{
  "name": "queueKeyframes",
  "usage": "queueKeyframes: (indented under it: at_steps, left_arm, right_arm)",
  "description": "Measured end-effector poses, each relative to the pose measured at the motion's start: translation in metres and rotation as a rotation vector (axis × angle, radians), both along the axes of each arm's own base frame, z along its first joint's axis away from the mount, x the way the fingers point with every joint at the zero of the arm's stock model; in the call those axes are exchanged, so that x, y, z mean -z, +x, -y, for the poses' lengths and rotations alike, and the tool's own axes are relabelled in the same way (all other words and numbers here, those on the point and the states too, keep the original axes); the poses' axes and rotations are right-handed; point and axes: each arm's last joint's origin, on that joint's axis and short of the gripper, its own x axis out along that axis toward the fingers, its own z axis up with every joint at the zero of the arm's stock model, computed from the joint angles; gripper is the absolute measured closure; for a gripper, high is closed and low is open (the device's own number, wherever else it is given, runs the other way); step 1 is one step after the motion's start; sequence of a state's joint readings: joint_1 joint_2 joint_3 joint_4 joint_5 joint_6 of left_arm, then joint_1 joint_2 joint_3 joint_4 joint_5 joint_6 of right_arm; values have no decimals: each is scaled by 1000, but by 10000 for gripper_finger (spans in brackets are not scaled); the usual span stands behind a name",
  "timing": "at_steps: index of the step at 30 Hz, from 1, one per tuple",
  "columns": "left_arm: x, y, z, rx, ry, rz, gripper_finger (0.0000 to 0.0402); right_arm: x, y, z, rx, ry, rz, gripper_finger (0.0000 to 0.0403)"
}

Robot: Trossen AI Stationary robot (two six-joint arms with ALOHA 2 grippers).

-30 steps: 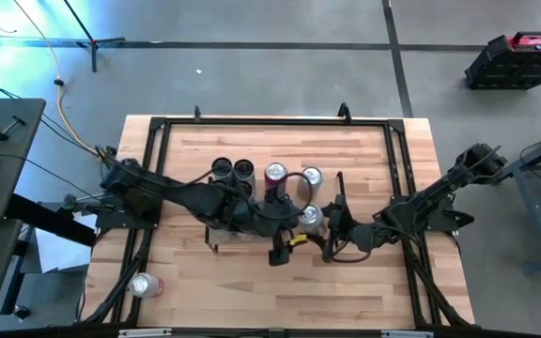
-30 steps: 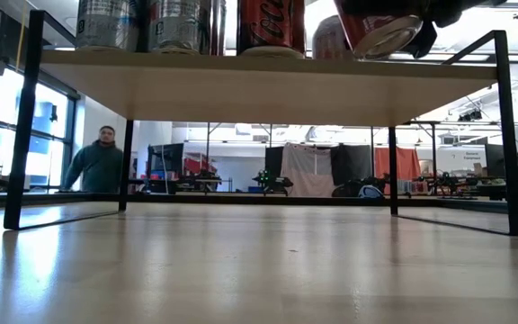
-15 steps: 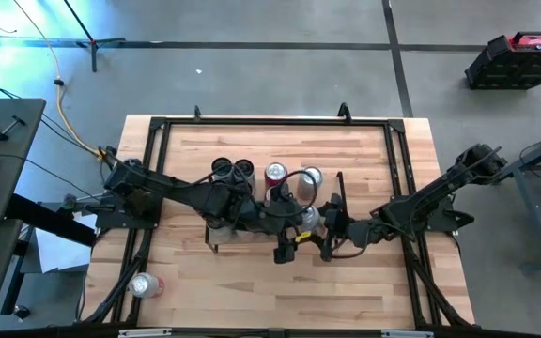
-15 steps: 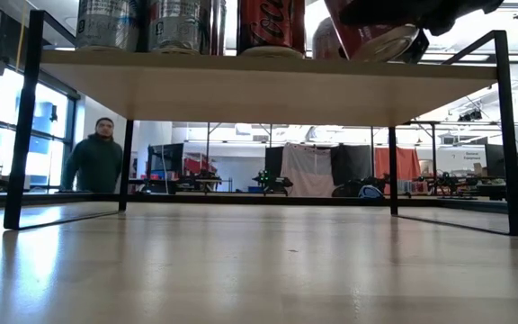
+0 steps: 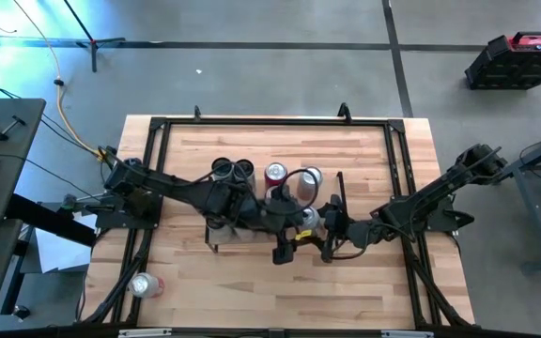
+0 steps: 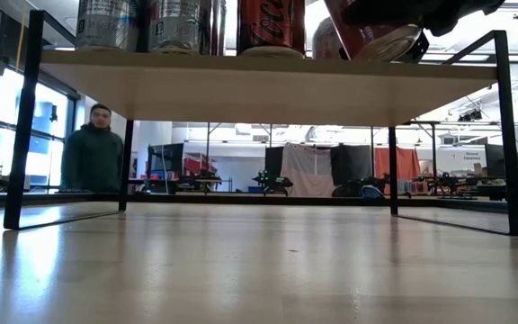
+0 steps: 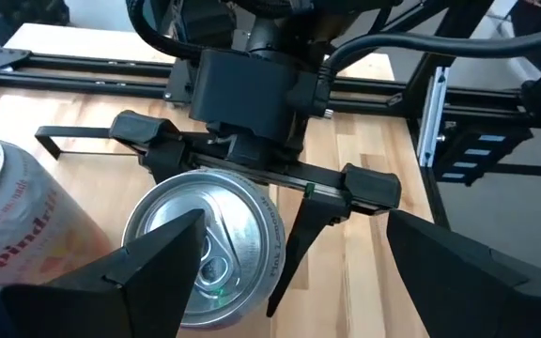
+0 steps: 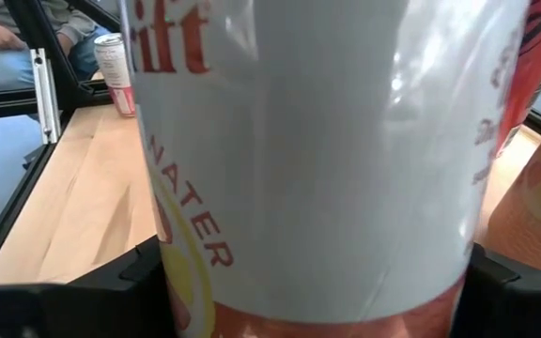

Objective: Place canned beverage on shelf
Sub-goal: Put the orange white soda can aligned with the other orange white soda can on the shelf

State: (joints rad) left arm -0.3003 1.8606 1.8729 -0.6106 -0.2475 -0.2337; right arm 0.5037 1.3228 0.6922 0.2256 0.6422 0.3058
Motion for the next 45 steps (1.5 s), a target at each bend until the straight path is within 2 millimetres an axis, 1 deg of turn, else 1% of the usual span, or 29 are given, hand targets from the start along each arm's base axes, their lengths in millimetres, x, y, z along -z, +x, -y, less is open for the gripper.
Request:
queueKeyframes:
  at_steps: [6, 15, 22, 28, 36, 45]
  left_arm:
    - [-2, 1, -1, -2, 36, 23, 80]
    - [-3, 3, -4, 20, 33, 30, 80]
    - [3, 1, -15, -22, 22, -47, 80]
    - [0, 3, -14, 6, 27, -13, 80]
    - [15, 14, -13, 24, 27, -45, 80]
    - [14, 14, -14, 22, 23, -30, 80]
  right_arm:
    - [0, 0, 1, 2, 1, 1, 108]
    - [0, 3, 6, 8, 16, -2, 108]
    - [1, 5, 9, 5, 21, -15, 107]
    - [1, 4, 8, -7, 21, -16, 107]
    - [4, 4, 10, -2, 16, -38, 107]
    - [4, 5, 12, 3, 7, -42, 103]
